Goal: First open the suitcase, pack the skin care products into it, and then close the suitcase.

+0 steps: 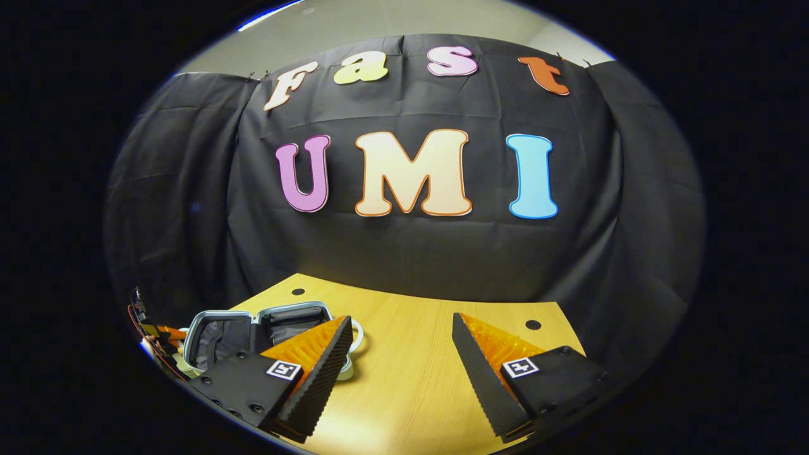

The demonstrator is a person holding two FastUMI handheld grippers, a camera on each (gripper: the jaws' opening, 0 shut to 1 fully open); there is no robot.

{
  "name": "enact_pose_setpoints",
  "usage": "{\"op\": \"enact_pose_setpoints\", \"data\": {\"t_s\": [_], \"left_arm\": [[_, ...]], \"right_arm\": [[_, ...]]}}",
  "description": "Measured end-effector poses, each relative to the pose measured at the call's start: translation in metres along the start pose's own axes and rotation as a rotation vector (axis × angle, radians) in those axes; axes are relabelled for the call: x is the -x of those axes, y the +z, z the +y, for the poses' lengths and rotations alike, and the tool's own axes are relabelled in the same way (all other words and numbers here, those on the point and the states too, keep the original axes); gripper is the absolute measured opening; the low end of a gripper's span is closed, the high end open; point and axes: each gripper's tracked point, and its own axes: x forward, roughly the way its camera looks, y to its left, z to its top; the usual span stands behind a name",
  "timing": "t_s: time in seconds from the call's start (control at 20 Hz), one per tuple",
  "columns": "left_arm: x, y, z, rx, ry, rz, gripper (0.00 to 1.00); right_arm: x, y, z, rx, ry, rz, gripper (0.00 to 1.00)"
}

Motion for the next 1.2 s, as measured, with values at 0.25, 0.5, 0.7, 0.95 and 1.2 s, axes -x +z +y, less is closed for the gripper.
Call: {"op": "enact_pose_setpoints", "data": {"t_s": [0.25, 0.5, 0.7, 0.95, 1.2], "left_arm": [[0.036, 0.015, -0.115, -0.108, -0.132, -0.047, 0.00], [0.025, -0.027, -0.232, -0.299, -0.220, -0.012, 0.00], [0.005, -0.089, -0.313, -0.447, -0.321, 0.075, 0.00], [-0.055, -0.170, -0.372, -0.489, -0.394, 0.186, 0.00], [-0.118, -0.252, -0.381, -0.557, -0.340, 0.325, 0.00]], "right_arm": [[0.004, 0.008, -0.018, -0.015, -0.012, -0.033, 1.00], [0.015, 0.010, -0.044, -0.037, -0.041, -0.059, 1.00], [0.029, 0.017, -0.069, -0.060, -0.075, -0.088, 0.99], [0.052, 0.023, -0.094, -0.051, -0.122, -0.121, 0.99], [0.072, 0.022, -0.106, -0.047, -0.154, -0.137, 0.99]]}}
